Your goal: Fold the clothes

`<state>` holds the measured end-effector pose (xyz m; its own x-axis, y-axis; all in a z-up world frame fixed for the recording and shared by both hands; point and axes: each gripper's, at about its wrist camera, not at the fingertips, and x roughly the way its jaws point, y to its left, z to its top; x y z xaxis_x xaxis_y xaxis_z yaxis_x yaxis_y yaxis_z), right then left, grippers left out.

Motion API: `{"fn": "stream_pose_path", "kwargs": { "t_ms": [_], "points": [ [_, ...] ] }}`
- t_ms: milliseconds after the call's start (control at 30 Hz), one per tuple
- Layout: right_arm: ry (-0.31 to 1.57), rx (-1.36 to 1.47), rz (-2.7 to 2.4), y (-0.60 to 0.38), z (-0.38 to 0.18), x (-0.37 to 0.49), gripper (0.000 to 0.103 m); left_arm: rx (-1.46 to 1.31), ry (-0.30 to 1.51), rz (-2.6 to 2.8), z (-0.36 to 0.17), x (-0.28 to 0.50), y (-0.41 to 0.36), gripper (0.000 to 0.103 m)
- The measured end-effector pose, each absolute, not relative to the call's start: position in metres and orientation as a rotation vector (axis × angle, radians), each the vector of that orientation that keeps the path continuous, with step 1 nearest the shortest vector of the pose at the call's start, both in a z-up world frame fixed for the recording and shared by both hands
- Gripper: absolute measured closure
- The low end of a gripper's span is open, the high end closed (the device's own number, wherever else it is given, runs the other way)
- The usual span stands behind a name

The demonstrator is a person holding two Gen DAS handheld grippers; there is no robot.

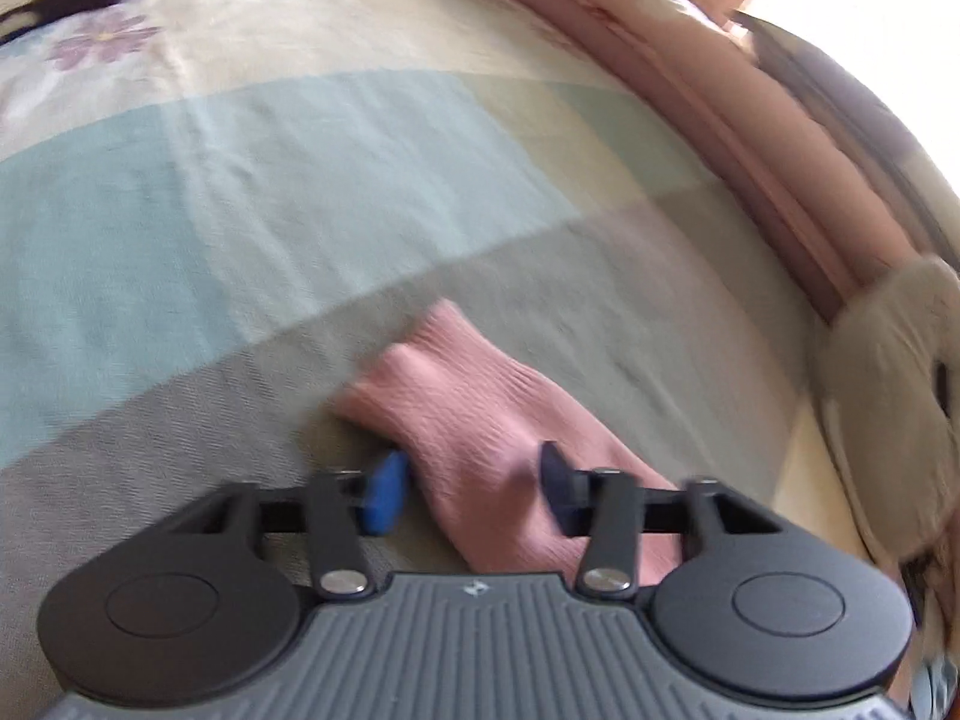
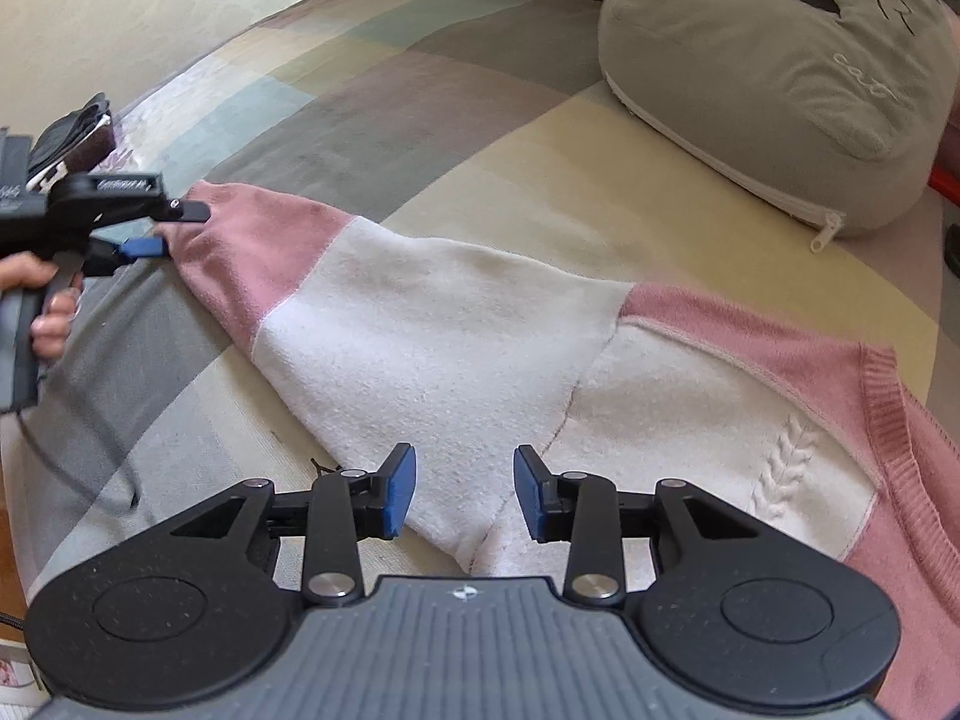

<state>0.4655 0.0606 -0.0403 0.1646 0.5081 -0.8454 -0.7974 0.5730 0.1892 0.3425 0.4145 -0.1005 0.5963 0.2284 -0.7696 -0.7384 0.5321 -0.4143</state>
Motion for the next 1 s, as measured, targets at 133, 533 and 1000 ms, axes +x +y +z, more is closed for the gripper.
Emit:
{"fn": "stream_pose_path", "kwargs": {
  "t_ms": [133, 533, 1000],
  "points": [
    [1.027, -0.347, 0.996, 0.067, -0.039, 0.46, 0.059, -0.77, 0.721, 0.684, -0.083, 0.342, 0.408, 0.093],
    [1.041, -0.28, 1.174, 0.128, -0.06, 0.456, 0.053, -0.431, 0.861, 0.747, -0.049, 0.346, 0.394, 0.078],
    [0.995, -0.342, 1.021, 0.062, -0.04, 0.488, 0.036, -0.043, 0.954, 0.15, -0.067, 0.409, 0.258, 0.065]
  ]
}}
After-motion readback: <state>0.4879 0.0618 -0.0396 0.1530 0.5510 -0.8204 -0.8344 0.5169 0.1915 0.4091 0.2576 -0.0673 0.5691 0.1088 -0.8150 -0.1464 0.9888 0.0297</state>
